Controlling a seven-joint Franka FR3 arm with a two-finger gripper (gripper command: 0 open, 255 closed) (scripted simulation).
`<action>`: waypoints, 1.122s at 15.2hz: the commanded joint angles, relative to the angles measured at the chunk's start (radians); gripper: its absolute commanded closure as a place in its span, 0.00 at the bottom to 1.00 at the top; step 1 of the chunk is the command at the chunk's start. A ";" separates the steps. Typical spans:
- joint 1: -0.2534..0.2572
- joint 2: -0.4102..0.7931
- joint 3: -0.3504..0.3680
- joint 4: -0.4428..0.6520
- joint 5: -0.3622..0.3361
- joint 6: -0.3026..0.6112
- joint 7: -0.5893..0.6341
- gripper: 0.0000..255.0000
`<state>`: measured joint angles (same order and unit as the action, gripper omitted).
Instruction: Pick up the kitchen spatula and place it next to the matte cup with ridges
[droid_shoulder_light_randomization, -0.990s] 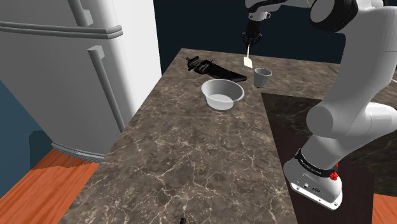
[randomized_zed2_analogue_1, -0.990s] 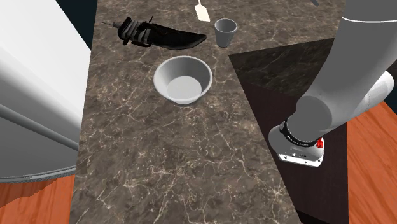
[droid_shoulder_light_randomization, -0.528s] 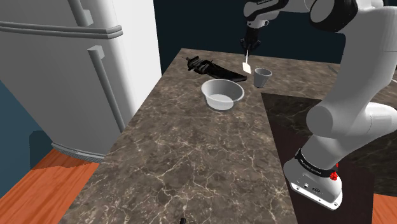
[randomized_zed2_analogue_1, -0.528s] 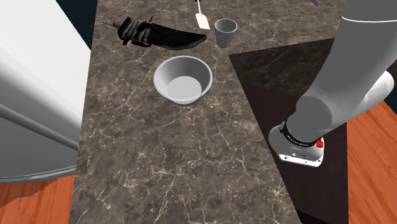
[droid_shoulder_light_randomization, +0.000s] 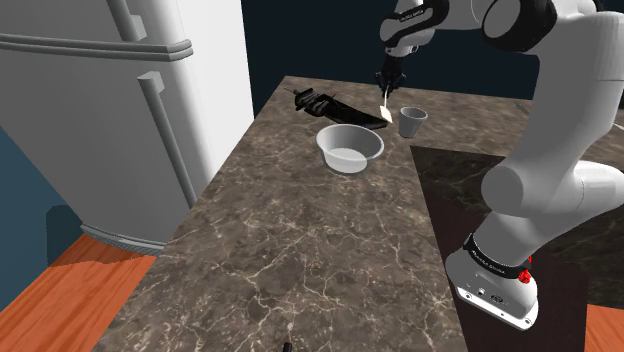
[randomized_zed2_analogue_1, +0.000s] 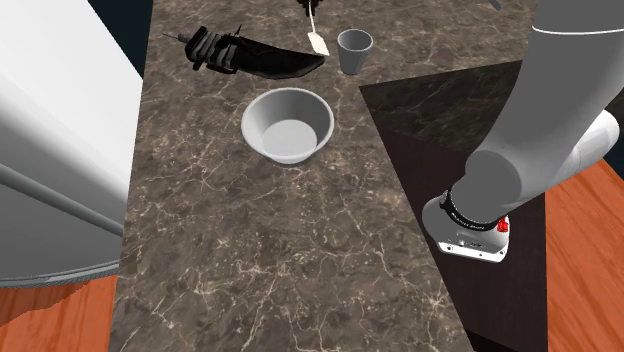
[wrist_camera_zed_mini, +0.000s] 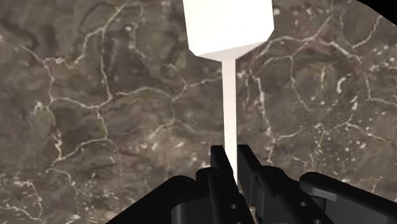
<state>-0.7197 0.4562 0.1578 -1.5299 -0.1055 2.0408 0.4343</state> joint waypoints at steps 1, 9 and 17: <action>-0.001 0.007 -0.001 -0.018 -0.002 0.025 0.001 1.00; 0.001 0.044 -0.005 -0.067 -0.010 0.110 0.008 1.00; 0.001 0.044 -0.005 -0.067 -0.011 0.110 0.008 0.00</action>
<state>-0.7190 0.5000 0.1523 -1.5964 -0.1161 2.1504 0.4423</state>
